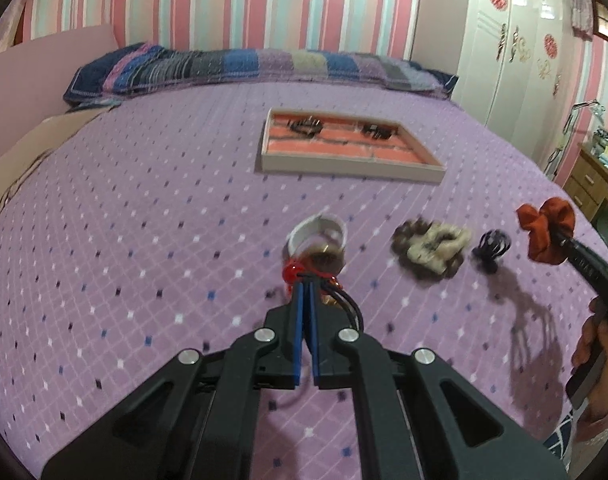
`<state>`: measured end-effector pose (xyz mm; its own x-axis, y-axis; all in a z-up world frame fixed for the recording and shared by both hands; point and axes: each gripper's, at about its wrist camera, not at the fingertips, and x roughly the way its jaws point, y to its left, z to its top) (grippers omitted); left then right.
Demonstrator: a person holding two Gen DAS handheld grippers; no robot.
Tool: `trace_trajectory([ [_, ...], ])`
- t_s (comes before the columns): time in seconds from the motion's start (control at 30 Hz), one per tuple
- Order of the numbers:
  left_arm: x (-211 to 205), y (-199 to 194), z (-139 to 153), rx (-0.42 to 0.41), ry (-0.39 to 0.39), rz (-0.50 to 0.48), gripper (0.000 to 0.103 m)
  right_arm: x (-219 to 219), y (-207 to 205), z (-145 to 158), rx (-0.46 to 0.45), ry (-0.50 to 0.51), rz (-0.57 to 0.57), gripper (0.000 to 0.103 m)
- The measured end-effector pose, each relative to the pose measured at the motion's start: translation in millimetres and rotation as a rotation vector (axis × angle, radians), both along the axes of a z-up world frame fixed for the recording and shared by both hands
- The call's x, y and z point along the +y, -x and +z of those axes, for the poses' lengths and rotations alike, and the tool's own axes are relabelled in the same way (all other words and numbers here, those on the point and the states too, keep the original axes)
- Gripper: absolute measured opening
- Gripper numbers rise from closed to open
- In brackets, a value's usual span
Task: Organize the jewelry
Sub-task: 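Lift the orange scrunchie with right gripper while left lifts the hair tie, then carry the hair tie in left gripper over the tray while right carries the scrunchie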
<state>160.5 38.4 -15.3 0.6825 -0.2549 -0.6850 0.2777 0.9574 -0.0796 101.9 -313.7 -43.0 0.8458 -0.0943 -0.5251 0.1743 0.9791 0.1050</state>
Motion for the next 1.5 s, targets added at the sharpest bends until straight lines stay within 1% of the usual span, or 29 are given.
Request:
trace_trajectory([
  [0.1,8.1,1.4,-12.9,0.019,-0.022,0.022,0.004,2.1,0.9,-3.9,0.008,0.003,0.005,0.018],
  [0.2,16.0,3.0,-18.2,0.018,-0.039,0.04,0.004,3.2,2.3,-5.4,0.011,0.004,0.006,0.018],
  [0.3,22.8,2.0,-17.9,0.014,-0.042,0.055,0.004,3.7,1.9,-6.6,0.015,0.003,0.004,0.018],
  [0.5,30.6,-1.2,-13.8,-0.021,-0.055,0.087,0.004,4.9,-0.6,-6.8,0.018,0.008,0.006,0.018],
  [0.6,32.1,-4.6,-11.8,-0.033,-0.027,0.083,0.004,5.1,-1.6,-7.0,0.02,0.011,0.007,0.018],
  [0.97,16.9,-16.4,1.8,-0.093,-0.003,0.078,0.004,1.6,-4.6,-6.6,0.02,0.015,-0.002,0.018],
  [1.5,-0.1,-26.8,45.7,-0.218,0.009,0.057,0.004,-5.8,-16.4,2.7,-0.003,0.011,-0.012,0.018],
])
